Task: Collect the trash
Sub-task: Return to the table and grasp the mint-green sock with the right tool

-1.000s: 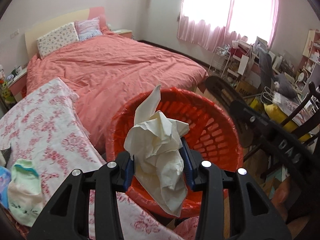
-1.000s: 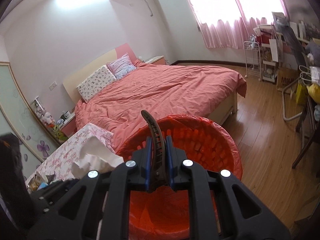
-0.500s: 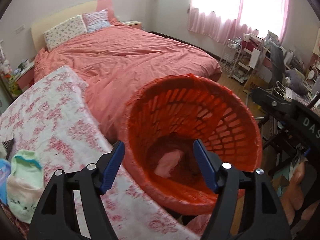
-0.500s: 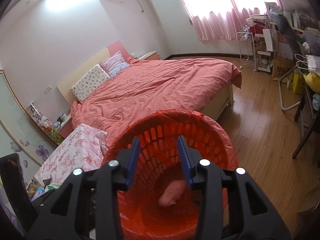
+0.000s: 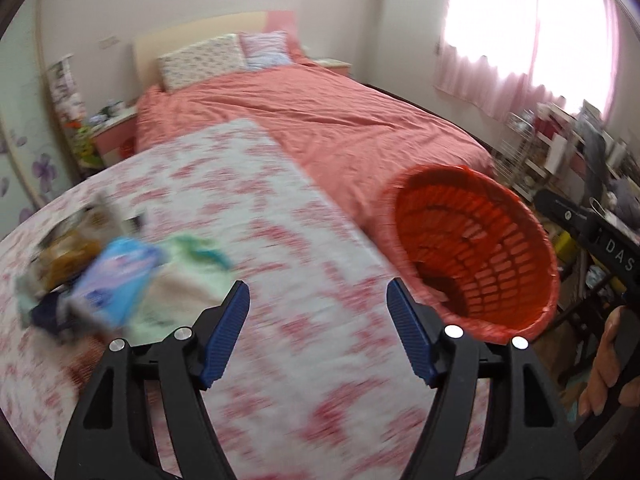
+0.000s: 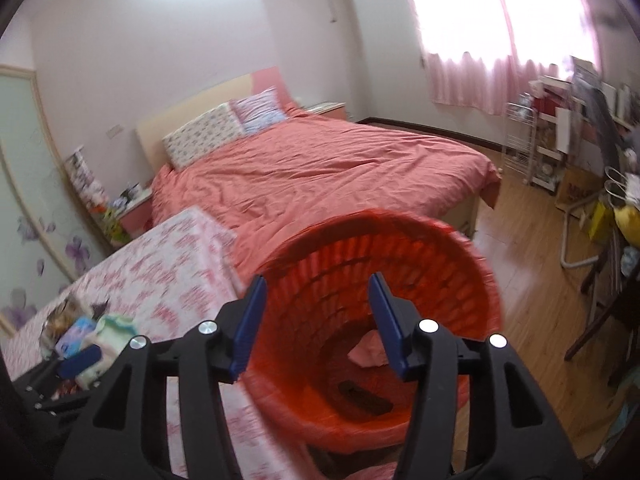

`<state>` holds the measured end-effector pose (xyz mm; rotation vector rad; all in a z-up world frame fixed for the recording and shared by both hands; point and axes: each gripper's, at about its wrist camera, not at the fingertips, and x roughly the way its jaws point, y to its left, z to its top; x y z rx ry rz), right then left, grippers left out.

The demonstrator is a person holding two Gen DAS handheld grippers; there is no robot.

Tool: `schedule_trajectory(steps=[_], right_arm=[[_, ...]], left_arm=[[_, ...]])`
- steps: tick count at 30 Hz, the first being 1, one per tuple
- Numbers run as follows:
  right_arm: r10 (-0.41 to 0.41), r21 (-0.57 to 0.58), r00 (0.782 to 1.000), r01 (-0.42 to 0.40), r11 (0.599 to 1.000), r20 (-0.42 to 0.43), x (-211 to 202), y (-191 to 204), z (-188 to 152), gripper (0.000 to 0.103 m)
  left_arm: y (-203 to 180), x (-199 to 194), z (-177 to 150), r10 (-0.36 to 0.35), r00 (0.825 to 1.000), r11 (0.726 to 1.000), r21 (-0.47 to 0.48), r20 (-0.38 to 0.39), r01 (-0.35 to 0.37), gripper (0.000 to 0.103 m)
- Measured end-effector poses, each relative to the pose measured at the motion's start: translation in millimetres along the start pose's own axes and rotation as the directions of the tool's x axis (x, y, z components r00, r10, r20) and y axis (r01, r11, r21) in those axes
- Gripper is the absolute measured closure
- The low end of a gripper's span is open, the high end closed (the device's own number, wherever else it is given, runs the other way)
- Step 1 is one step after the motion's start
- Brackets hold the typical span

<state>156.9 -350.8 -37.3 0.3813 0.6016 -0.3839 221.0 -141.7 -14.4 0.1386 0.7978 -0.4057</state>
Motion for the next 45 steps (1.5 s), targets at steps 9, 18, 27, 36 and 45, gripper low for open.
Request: schedule_trajectory(steps=[9,18,27,36,45], right_arm=[[0.126,-0.143,0.989,-0.137,0.98,-0.083,7.3,94.9,-30.2,0.049],[0.249,-0.212,0.946,-0.291,0.933,-0.206,27.9,182.7,-58.9,0.046],[0.287,-0.152,0.91,-0.342,0.927,-0.3,65.0,217.2,-70.4,0.046],[0.3,-0.196,0.899,-0.373,0.907,-0.319,66.9,220.2,-77.9,0.08],[0.218,-0.216,0.935,-0.282,0.935,-0.28,65.1,195.2,-70.3,0.097]], left_arm=[[98.6,-37.0,-31.4,0.197,0.979,0.968,-0.17,0.044,-0.187,0.018],[179.4,-43.1,-55.0,0.325,0.945,0.9,-0.312,0.017,-0.304,0.015],[210.7,-49.0,-77.0,0.395,0.918,0.877,-0.315,0.039,-0.364,0.015],[207.2,-48.6,-79.2,0.371,0.927,0.89,-0.302,0.048,-0.341,0.015],[178.8,-46.5,-62.4,0.299,0.951,0.927,-0.261,0.08,-0.269,0.015]])
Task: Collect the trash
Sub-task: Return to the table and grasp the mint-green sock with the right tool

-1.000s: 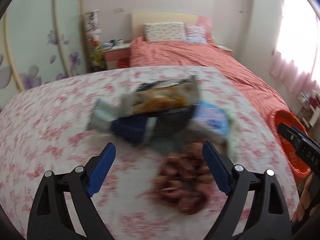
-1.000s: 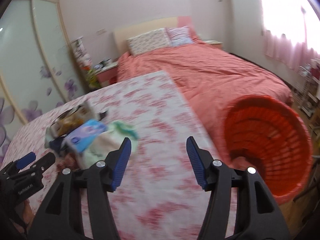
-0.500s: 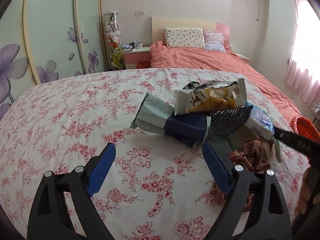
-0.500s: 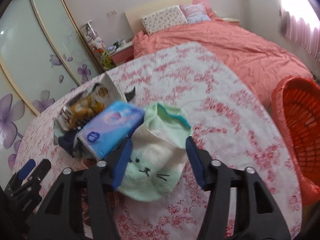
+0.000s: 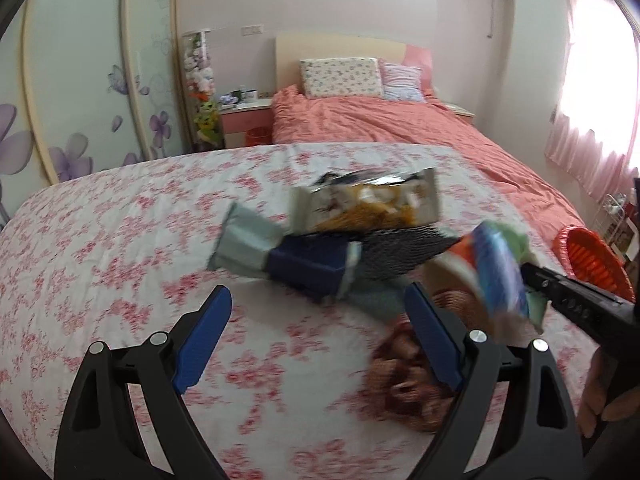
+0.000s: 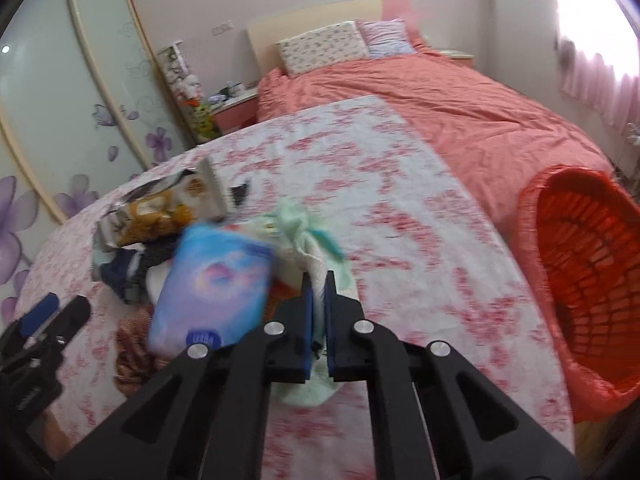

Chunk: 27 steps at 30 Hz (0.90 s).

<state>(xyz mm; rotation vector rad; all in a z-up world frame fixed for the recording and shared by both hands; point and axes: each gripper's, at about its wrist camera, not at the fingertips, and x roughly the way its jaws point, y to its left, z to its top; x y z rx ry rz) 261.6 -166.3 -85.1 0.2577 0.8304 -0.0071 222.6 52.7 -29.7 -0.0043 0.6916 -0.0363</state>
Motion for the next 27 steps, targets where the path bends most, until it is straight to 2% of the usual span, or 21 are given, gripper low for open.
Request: schedule_trajectory(steps=[4,6,9,12,15,17,18,27], right_arm=[[-0.069,0.016,0.998,0.069,0.997,-0.002,1.2,-16.9,-1.7,0.097],[-0.053,0.029,0.999,0.053,0.998,-0.008,1.8,-21.9,-2.5,0.096],[0.009,0.023,1.0,-0.008,1.0,-0.022,4.4,-20.7,-1.2,0.087],[0.031,-0.003,0.999,-0.031,1.0,-0.039,9.9,-11.6,0.4,0.075],[0.034,0.001,0.997,-0.034,0.999,-0.071,23.6,-7.3,1.3,0.074],[0.016,-0.006,0.998,-0.016,1.0,-0.067,25.6,-5.8,2.4,0.085],[0.005,-0.012,0.997,-0.006,1.0,-0.071,26.8,-6.2,3.8,0.096],[-0.021,0.064,1.0,0.021,0.998,0.0,-2.0,-36.1,8.3,0.097]], left_arm=[[-20.2,-1.5,5.5,-0.055,0.998,0.998,0.032,0.003,0.055,0.015],[-25.8,-0.7,5.6,-0.072,0.997,0.996,0.043,0.0,0.072,0.015],[-37.5,-0.9,4.0,-0.078,0.997,0.996,0.052,-0.004,0.078,0.015],[-38.0,1.4,1.4,-0.067,0.998,0.996,0.053,-0.015,0.067,0.015],[-35.8,1.7,-1.2,-0.058,0.998,0.997,0.049,-0.024,0.059,0.015],[-31.3,3.3,-1.4,-0.054,0.998,0.998,0.042,-0.031,0.056,0.015],[-29.4,4.0,-1.4,-0.053,0.998,0.998,0.04,-0.036,0.055,0.015],[-24.0,1.2,-10.5,-0.09,0.993,0.995,0.031,-0.076,0.092,0.015]])
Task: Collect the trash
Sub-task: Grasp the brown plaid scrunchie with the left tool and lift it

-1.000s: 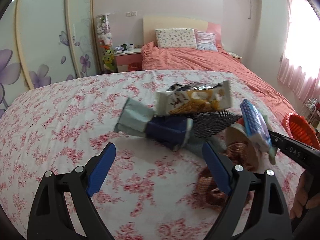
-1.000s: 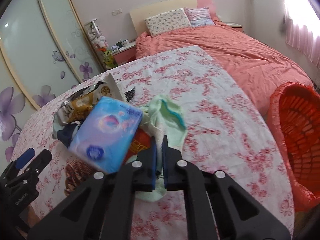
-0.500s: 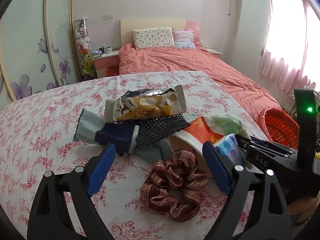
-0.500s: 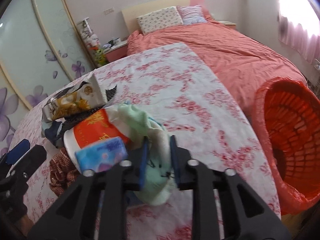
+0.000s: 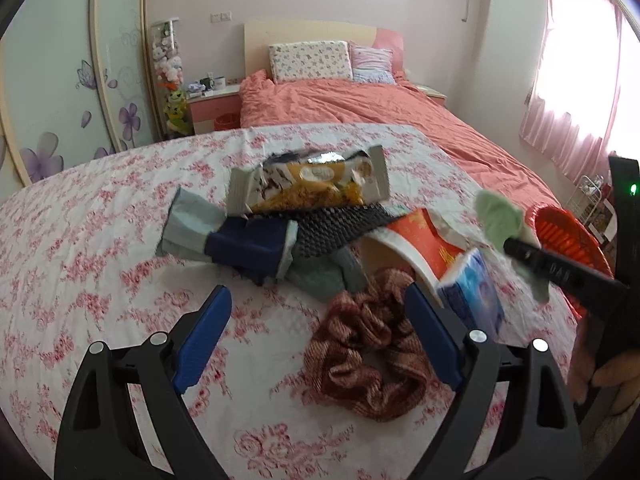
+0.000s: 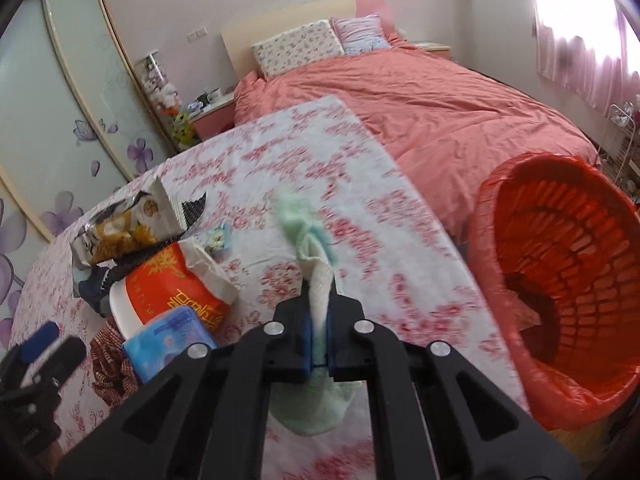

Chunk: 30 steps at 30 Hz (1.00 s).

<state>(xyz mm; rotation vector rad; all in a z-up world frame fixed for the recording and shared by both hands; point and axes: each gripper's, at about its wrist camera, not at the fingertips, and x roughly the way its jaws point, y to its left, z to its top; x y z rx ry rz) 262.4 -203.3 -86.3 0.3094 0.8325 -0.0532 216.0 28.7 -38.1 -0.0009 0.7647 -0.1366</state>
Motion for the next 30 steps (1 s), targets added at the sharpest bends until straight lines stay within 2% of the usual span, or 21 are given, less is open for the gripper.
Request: schedule_trajectory(steps=[10,15,19,21,23,26,30], right_arm=[[-0.002,-0.02,1.0,0.002,1.0,0.002,-14.0,-2.2,-9.8,0.097],[-0.001,-0.017,1.0,0.001,1.0,-0.01,-14.6,-2.2,-14.9,0.097],[0.002,-0.02,1.0,-0.002,1.0,-0.014,-15.7,-0.5,-17.4,0.097],[0.003,-0.022,1.0,-0.003,1.0,-0.015,-16.7,-0.1,-18.7,0.097],[0.005,-0.021,1.0,-0.005,1.0,-0.014,-18.1,0.0,-19.5,0.097],[0.01,-0.018,1.0,-0.01,1.0,-0.011,-21.4,0.8,-19.1,0.097],[0.018,-0.022,1.0,-0.018,1.0,0.004,-31.1,3.8,-17.9,0.097]], left_arm=[[-18.6,9.6,-20.3,-0.042,0.996,0.999,0.03,-0.079,0.045,0.015],[-28.0,19.9,-26.7,-0.016,0.994,0.998,0.055,-0.108,0.022,0.017],[-24.3,30.3,-29.4,-0.026,0.989,1.0,0.013,-0.145,0.028,0.027],[-23.1,29.3,-27.8,-0.027,0.99,1.0,0.012,-0.137,0.029,0.035],[-21.0,27.7,-26.3,-0.042,0.99,0.999,0.005,-0.135,0.043,0.048],[-18.2,25.3,-24.4,-0.06,0.989,0.998,-0.013,-0.133,0.059,0.06],[-10.5,16.2,-22.6,-0.061,0.992,0.998,-0.021,-0.109,0.06,0.068]])
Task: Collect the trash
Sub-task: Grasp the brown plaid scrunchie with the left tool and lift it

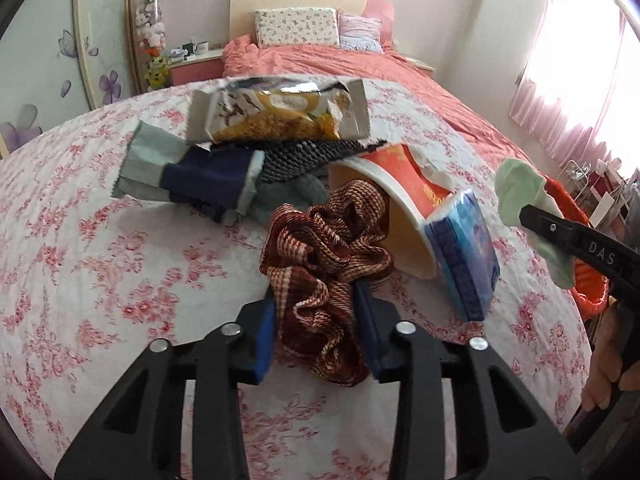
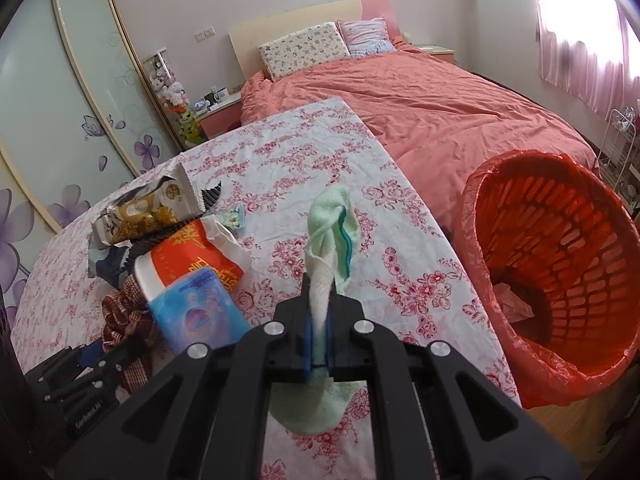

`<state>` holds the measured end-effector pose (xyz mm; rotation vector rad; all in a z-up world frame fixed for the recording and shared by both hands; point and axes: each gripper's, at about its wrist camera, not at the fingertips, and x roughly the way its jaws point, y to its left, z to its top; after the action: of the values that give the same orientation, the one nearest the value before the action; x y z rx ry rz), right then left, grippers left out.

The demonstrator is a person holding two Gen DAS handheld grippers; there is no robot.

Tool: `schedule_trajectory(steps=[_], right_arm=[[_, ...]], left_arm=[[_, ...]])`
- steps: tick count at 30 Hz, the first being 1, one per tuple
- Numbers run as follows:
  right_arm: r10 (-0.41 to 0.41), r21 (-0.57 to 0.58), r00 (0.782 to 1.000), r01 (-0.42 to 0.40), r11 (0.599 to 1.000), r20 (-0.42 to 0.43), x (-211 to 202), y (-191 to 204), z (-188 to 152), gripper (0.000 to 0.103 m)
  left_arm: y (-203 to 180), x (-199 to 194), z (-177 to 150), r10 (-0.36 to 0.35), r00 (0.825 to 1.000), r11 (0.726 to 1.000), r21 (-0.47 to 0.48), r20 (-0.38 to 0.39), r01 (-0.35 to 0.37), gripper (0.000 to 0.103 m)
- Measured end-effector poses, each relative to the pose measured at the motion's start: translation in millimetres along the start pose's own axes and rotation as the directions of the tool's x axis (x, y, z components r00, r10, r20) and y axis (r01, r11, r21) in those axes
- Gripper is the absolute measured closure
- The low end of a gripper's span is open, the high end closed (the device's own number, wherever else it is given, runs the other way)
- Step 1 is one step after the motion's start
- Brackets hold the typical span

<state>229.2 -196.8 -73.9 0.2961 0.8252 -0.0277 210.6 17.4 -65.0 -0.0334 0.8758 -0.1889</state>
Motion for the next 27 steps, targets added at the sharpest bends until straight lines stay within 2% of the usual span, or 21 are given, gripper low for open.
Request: schedule_trajectory(steps=[14,27], right_arm=[[0.029,-0.023,0.997,-0.027,0.999,0.072,-43.8,10.8,4.5,0.097],[0.042,-0.048,0.988,-0.035,0.998,0.149,-85.8,11.1,7.6,0.097]], left_arm=[[18.7,-36.4,10.0,0.043,0.995,0.998,-0.037,0.085,-0.04,0.071],[9.9,-75.8,36.6,0.027,0.981,0.999,-0.035,0.19,-0.02,0.072]])
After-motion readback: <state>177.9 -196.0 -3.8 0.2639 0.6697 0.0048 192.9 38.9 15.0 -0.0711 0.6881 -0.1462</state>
